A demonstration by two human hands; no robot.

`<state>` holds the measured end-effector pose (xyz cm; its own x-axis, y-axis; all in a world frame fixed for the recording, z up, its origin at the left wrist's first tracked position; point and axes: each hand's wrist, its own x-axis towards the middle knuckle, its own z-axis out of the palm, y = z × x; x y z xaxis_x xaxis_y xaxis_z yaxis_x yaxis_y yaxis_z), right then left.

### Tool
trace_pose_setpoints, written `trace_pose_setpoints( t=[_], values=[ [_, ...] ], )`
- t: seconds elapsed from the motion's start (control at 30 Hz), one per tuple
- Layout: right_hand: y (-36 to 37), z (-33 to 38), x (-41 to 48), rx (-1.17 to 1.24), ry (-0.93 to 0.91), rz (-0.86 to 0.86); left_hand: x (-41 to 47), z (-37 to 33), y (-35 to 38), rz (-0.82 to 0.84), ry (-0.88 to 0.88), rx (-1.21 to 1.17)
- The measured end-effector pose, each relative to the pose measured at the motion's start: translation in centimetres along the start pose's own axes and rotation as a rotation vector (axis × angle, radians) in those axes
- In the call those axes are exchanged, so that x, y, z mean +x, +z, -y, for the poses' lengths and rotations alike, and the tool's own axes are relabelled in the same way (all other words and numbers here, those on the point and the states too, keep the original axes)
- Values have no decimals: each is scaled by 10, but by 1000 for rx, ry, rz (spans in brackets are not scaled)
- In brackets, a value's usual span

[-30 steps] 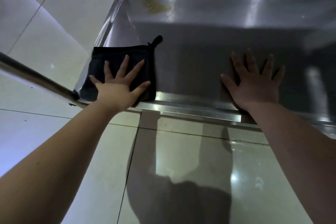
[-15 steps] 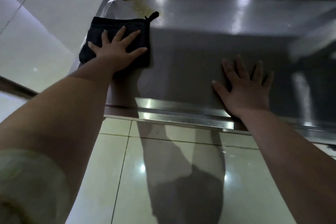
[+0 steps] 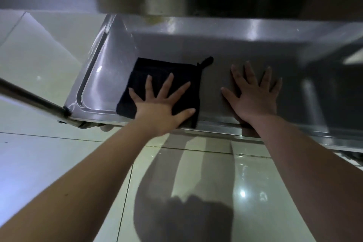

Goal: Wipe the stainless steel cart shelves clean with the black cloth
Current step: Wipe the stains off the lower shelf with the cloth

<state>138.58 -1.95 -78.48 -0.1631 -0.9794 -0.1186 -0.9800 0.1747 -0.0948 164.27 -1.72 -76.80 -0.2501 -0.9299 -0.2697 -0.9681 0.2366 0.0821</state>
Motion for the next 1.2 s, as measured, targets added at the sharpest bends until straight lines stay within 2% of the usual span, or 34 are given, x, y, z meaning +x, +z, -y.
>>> trace_pose_setpoints(
  t=[0.1, 0.17, 0.23, 0.27, 0.37, 0.5, 0.6, 0.67, 0.77, 0.87, 1.03, 1.2],
  values=[
    [-12, -3, -2, 224, 2, 4, -10, -13, -5, 26, 19, -82],
    [-23, -1, -14, 407, -64, -68, -17, -7, -15, -25, 17, -236],
    [-33, 13, -35, 471, -292, -130, -30, 12, -24, -103, 22, -320],
    [-35, 24, -48, 470, -414, -109, -39, 24, -27, -111, 37, -304],
    [-27, 63, -75, 276, -670, -10, -61, 56, -28, -66, 139, -240],
    [-25, 97, -79, 146, -575, -3, -66, 67, -35, -95, 175, -241],
    [-43, 100, -73, 204, -489, 23, -63, 59, -57, -62, 99, -192],
    [-63, 99, -73, 259, -469, 1, -67, 52, -78, -157, 62, -152],
    [-97, 101, -87, 195, -538, -71, -87, 38, -109, -329, 64, -169],
    [-131, 106, -110, 195, -567, -50, -119, 32, -131, -392, 40, -206],
    [-195, 124, -140, 307, -629, 184, -184, 37, -165, -491, -103, -143],
    [-298, 153, -173, 391, -610, 295, -255, 44, -264, -510, -199, -123]
  ],
)
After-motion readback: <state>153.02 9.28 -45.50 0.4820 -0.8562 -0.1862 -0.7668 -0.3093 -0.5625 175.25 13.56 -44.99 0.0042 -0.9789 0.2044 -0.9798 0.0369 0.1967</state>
